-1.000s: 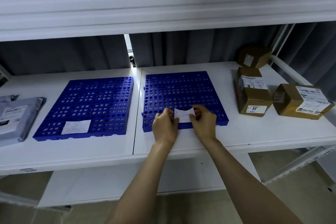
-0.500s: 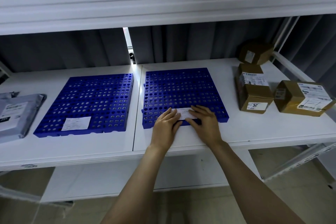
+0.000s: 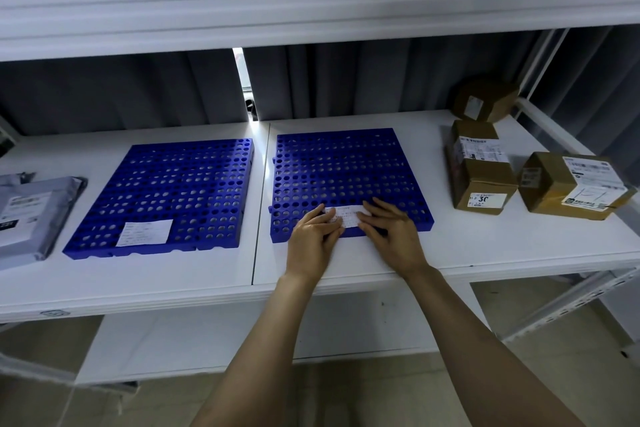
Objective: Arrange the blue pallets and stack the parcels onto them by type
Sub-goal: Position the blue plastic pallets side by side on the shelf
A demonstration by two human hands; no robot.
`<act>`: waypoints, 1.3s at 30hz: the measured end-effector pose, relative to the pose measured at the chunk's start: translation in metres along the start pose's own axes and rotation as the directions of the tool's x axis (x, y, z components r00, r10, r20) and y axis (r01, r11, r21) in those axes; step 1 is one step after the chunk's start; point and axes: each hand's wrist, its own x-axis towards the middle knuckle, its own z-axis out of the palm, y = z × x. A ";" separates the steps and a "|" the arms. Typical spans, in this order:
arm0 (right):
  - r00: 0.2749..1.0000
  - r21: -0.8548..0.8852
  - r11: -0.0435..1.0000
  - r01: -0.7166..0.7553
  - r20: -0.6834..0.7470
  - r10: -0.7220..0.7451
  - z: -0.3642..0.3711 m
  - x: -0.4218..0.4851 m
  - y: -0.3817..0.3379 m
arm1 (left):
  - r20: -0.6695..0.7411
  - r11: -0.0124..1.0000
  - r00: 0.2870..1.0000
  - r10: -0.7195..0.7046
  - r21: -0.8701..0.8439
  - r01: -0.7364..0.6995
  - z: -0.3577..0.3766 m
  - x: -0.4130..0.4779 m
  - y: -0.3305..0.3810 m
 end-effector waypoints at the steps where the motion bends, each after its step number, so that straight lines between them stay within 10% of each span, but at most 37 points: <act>1: 1.000 0.005 1.000 -0.006 -0.003 0.006 0.000 0.000 0.000 | 0.002 1.000 1.000 -0.007 -0.008 0.007 0.000 0.000 0.000; 18: 0.992 -0.223 0.973 0.052 -0.098 -0.075 0.007 -0.005 -0.008 | -0.009 0.887 0.970 0.242 0.406 -0.218 0.005 -0.004 0.016; 39: 0.991 -0.239 0.965 0.109 -0.046 -0.124 -0.002 -0.008 -0.009 | 0.042 0.888 0.969 0.245 0.391 -0.241 0.009 -0.016 0.019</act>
